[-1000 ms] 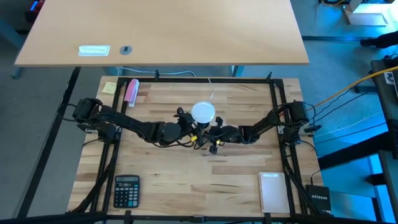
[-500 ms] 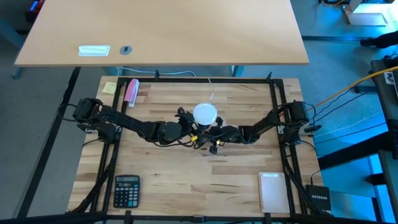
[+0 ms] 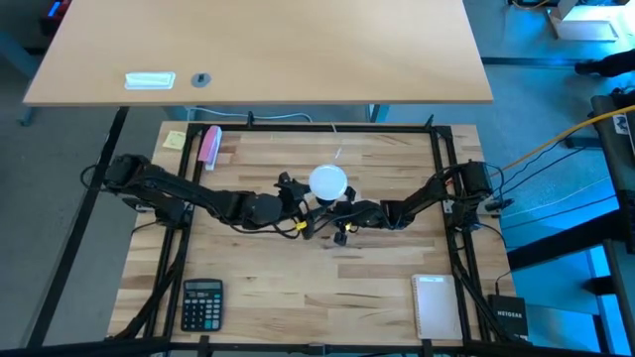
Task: Screw lightbulb
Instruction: Remove the white lightbulb from the lamp
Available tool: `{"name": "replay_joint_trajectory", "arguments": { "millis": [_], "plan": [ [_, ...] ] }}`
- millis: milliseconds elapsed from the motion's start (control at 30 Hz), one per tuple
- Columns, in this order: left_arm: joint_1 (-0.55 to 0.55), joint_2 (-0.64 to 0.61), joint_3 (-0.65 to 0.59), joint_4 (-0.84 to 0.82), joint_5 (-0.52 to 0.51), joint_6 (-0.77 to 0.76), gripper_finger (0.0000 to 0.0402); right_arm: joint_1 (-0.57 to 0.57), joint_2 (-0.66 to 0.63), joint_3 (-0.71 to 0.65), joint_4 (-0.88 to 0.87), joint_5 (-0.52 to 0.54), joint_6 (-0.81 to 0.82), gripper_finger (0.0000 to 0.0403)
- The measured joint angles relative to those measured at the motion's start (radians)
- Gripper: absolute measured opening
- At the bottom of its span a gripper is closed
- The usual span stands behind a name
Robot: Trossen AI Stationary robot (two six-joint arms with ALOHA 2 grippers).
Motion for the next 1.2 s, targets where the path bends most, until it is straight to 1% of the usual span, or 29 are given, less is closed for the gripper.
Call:
{"name": "replay_joint_trajectory", "arguments": {
  "millis": [167,233,300,367,500,567,700,800,867,967,1067,1200],
  "plan": [
    [-0.005,-0.102,0.001,-0.218,0.106,-0.040,0.0279,0.000,0.000,0.000,0.000,-0.005,0.000,0.0043],
    [0.006,-0.143,0.001,-0.288,0.132,-0.033,0.0279,0.000,0.000,0.000,0.000,-0.006,0.000,0.0043],
    [0.028,-0.186,0.001,-0.338,0.181,-0.001,0.0279,0.000,0.000,0.000,0.000,-0.007,0.000,0.0043],
    [0.071,-0.217,0.002,-0.344,0.285,0.040,0.0279,0.000,0.000,0.000,0.001,-0.009,0.000,0.0043],
    [0.198,-0.233,0.002,-0.344,0.581,0.129,0.0279,-0.001,0.000,0.000,0.001,-0.018,0.000,0.0043],
    [0.267,-0.221,0.002,-0.325,0.714,0.168,0.0279,-0.001,0.000,0.000,0.001,-0.018,0.000,0.0043],
    [0.395,-0.185,0.002,-0.279,0.916,0.206,0.0279,-0.001,0.000,0.000,0.000,-0.027,0.000,0.0043],
    [0.457,-0.141,0.002,-0.196,1.085,0.212,0.0279,-0.001,0.000,0.000,0.001,-0.034,-0.003,0.0043],
    [0.480,-0.104,0.002,-0.128,1.175,0.213,0.0279,-0.001,0.000,0.000,0.000,-0.035,-0.009,0.0043],
    [0.508,-0.049,0.002,-0.071,1.217,0.217,0.0279,-0.001,0.000,0.000,0.001,-0.038,-0.020,0.0043],
    [0.533,-0.003,0.002,-0.016,1.283,0.216,0.0279,-0.001,0.000,0.000,0.001,-0.041,-0.021,0.0043],
    [0.539,0.042,0.002,0.063,1.336,0.194,0.0279,-0.001,0.000,0.000,0.002,-0.043,-0.024,0.0043]
  ]
}}
